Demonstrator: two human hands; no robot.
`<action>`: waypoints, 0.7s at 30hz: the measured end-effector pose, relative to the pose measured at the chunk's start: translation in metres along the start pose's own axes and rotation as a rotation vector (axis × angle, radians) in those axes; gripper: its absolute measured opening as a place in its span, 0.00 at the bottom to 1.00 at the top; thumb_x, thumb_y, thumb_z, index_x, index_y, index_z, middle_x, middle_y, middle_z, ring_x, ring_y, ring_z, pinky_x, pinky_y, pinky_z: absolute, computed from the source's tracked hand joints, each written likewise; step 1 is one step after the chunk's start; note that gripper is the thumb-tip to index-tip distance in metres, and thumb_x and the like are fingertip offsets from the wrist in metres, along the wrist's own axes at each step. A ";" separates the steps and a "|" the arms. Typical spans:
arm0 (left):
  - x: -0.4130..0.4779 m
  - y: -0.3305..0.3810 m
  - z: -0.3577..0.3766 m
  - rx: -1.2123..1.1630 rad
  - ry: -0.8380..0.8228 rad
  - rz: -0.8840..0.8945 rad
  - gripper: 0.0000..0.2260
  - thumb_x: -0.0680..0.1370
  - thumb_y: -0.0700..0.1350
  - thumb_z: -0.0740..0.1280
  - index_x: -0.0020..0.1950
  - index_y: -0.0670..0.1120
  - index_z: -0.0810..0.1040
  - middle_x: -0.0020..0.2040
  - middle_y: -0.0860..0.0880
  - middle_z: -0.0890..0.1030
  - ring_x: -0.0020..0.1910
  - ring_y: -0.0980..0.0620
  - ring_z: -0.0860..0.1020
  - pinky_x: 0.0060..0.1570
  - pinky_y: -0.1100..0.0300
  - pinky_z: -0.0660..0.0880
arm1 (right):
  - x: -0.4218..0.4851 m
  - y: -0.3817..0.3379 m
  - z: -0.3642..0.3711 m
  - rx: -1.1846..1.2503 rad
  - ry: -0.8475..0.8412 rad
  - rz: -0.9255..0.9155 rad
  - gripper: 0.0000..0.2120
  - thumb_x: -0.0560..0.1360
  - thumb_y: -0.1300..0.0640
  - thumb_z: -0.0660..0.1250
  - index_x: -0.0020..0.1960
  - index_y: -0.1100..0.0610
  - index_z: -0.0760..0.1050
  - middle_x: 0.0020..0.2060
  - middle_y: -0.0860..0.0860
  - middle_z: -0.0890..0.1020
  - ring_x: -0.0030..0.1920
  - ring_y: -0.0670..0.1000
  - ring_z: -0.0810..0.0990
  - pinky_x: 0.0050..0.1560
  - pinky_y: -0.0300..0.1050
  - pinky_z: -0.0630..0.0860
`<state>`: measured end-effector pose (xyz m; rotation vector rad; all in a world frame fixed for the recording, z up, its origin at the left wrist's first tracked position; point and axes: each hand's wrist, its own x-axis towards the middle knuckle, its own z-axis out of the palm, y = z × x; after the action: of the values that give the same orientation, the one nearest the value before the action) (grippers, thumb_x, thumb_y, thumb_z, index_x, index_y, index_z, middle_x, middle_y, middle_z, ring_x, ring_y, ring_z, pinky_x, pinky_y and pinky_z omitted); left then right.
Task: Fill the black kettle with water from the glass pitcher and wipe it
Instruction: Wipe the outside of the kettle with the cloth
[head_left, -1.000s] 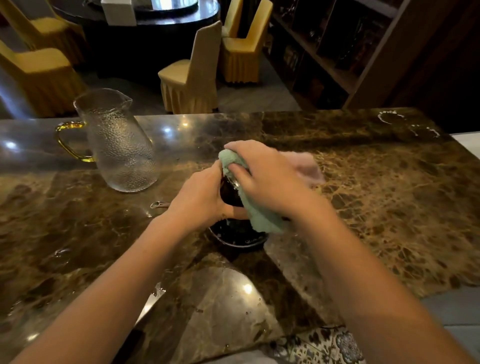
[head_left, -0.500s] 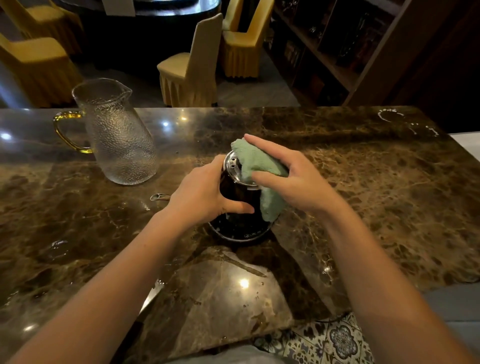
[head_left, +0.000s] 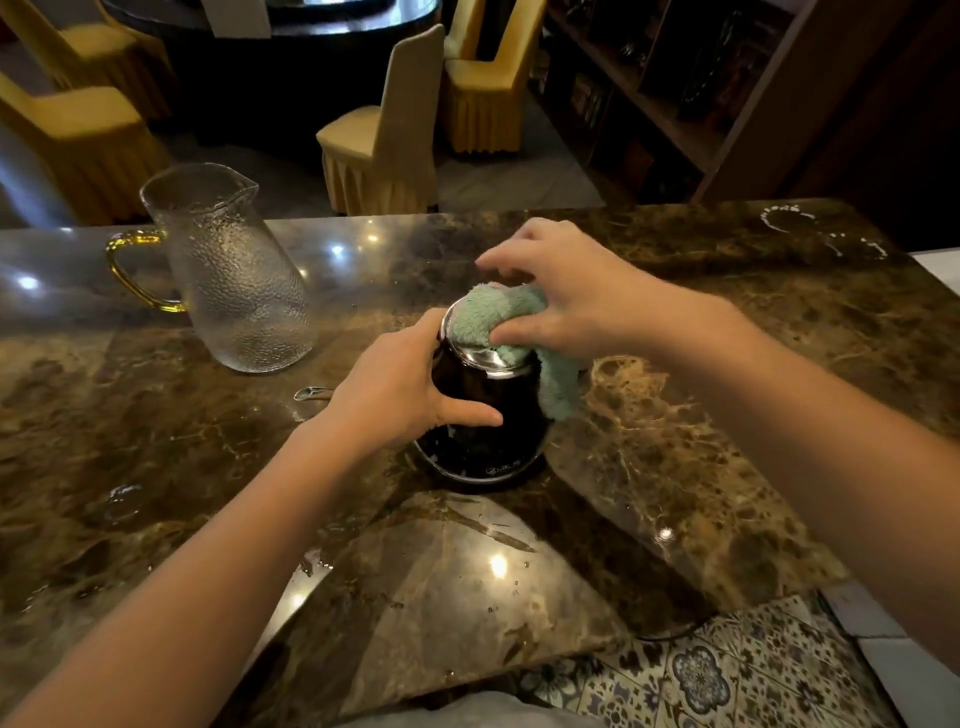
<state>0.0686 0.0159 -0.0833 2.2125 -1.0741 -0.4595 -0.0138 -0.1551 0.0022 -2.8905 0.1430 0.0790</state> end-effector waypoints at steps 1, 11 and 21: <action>0.000 0.000 0.001 0.000 0.002 0.000 0.49 0.59 0.65 0.77 0.76 0.54 0.62 0.67 0.52 0.78 0.65 0.49 0.75 0.62 0.48 0.75 | -0.004 -0.001 0.005 -0.005 0.087 0.021 0.26 0.72 0.46 0.73 0.68 0.52 0.74 0.61 0.52 0.77 0.62 0.51 0.74 0.58 0.39 0.68; 0.002 0.002 0.004 0.003 0.004 -0.016 0.47 0.60 0.62 0.80 0.74 0.56 0.63 0.65 0.54 0.78 0.64 0.50 0.75 0.57 0.53 0.74 | -0.014 -0.030 0.042 0.023 0.409 0.259 0.13 0.74 0.47 0.71 0.50 0.56 0.79 0.45 0.51 0.80 0.49 0.53 0.79 0.45 0.44 0.70; 0.000 0.001 0.002 -0.027 0.003 -0.020 0.46 0.59 0.63 0.79 0.74 0.57 0.64 0.65 0.54 0.78 0.64 0.49 0.75 0.59 0.49 0.75 | 0.001 -0.038 -0.013 0.010 -0.026 0.205 0.07 0.70 0.55 0.70 0.40 0.58 0.76 0.37 0.51 0.77 0.37 0.52 0.78 0.28 0.41 0.71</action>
<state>0.0669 0.0140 -0.0839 2.2013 -1.0396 -0.4763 -0.0087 -0.1220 0.0237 -2.8543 0.4336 0.1519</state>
